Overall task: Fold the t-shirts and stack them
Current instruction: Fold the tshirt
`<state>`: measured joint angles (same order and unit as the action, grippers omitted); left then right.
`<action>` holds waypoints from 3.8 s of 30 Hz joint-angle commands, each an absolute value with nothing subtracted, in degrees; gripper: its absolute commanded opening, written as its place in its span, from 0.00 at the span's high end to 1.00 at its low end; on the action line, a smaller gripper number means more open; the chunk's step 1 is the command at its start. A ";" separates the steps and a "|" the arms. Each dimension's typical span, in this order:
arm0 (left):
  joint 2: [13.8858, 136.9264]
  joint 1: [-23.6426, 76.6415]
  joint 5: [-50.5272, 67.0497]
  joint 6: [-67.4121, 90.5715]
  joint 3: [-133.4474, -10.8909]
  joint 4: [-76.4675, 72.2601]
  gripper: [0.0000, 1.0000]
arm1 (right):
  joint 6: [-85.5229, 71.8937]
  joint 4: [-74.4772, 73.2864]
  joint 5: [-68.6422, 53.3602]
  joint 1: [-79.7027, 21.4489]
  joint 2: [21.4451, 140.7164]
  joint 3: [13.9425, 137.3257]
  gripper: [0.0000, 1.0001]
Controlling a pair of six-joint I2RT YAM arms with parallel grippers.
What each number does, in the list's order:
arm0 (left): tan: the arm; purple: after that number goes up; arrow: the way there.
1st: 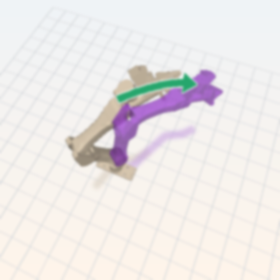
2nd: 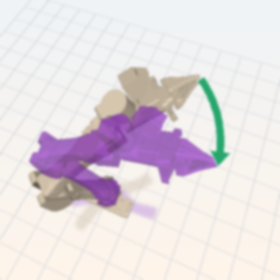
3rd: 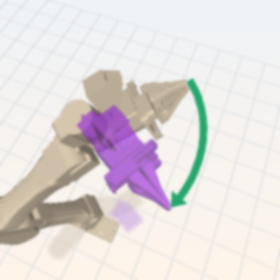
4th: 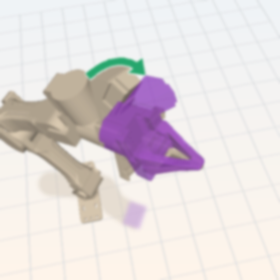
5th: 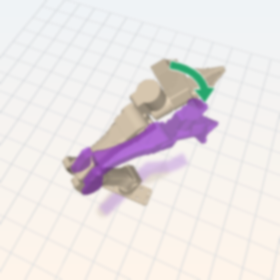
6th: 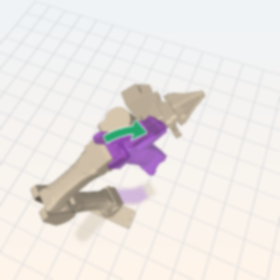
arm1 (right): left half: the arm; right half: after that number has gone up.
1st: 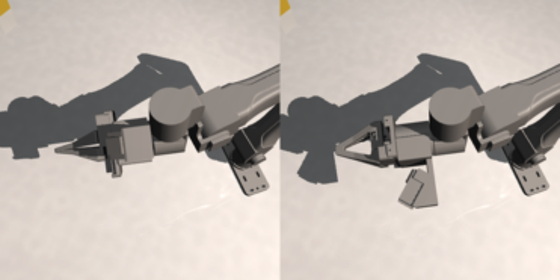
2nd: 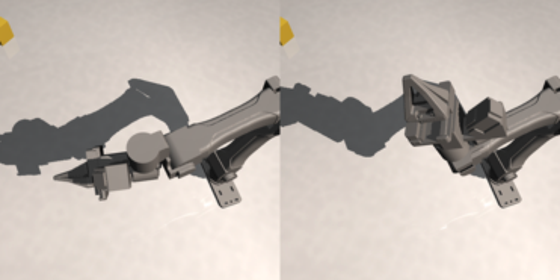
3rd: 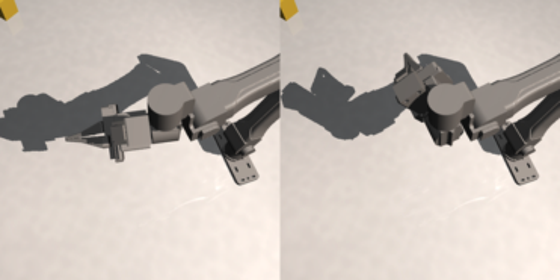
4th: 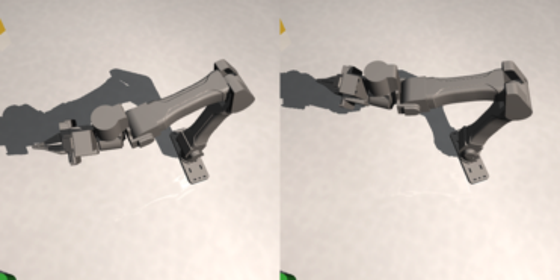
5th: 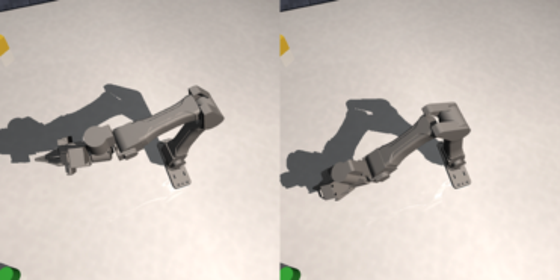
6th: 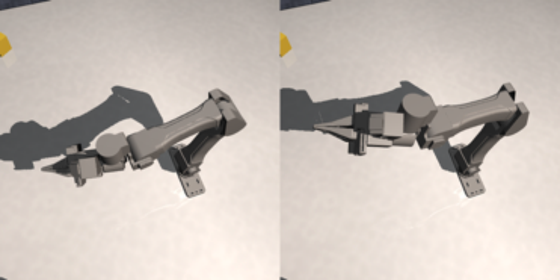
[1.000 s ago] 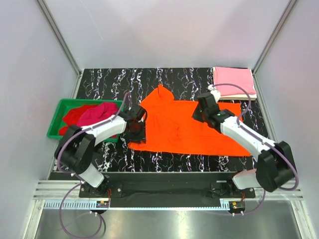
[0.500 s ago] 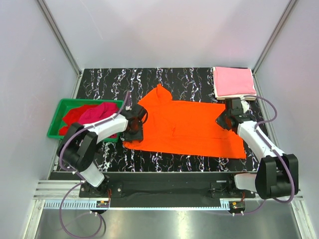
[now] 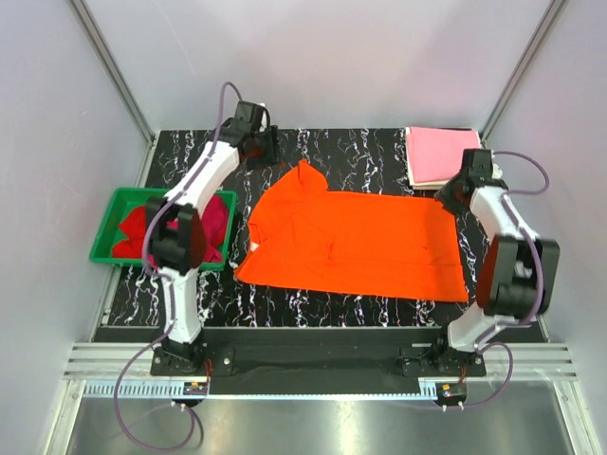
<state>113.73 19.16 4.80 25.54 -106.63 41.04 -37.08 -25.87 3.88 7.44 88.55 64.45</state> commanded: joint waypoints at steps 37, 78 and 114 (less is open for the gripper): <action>150.56 15.12 19.77 19.69 -132.19 33.84 0.65 | -8.09 -23.03 -5.10 17.40 121.20 88.68 0.51; 136.77 10.73 32.17 25.57 -123.59 24.53 1.00 | -11.95 -21.36 2.20 19.34 119.53 88.69 1.00; 117.95 9.05 26.71 24.34 -99.85 31.82 1.00 | -23.29 -6.33 10.28 19.78 98.62 61.89 1.00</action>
